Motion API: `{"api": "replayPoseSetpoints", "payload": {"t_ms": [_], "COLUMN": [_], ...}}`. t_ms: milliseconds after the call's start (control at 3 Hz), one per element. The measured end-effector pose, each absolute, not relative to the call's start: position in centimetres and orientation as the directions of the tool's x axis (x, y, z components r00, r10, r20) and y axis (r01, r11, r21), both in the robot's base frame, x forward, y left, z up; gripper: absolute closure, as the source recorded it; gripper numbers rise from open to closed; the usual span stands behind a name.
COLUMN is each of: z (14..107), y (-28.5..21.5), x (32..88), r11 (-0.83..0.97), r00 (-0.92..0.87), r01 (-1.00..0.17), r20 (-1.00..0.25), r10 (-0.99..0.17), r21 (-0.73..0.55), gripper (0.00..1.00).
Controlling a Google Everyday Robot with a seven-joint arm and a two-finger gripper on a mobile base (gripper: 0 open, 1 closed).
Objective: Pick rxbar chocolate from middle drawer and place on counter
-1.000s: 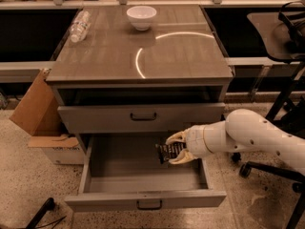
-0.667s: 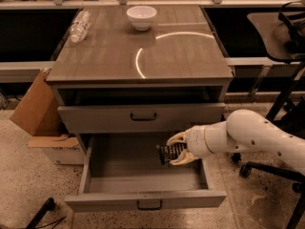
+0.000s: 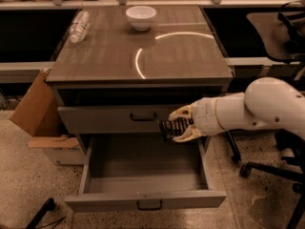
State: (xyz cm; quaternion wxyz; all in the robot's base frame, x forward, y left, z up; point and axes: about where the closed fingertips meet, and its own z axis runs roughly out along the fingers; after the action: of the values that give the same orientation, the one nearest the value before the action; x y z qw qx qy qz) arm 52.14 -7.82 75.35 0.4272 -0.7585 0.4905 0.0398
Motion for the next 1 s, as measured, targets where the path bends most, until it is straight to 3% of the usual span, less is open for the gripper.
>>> {"api": "replayPoseSetpoints", "payload": {"t_ms": [333,1000], "z": [83.4,84.6], "y": [-8.1,-7.0], "x": [52.8,55.3], "r11": [-0.139,-0.109], "r00": [0.589,0.609], "r01": [-0.681,-0.664], "r20": [-0.426,-0.451], "r10": [-0.687,-0.652], "r21": [-0.719,-0.739], "gripper": [1.00,1.00]}}
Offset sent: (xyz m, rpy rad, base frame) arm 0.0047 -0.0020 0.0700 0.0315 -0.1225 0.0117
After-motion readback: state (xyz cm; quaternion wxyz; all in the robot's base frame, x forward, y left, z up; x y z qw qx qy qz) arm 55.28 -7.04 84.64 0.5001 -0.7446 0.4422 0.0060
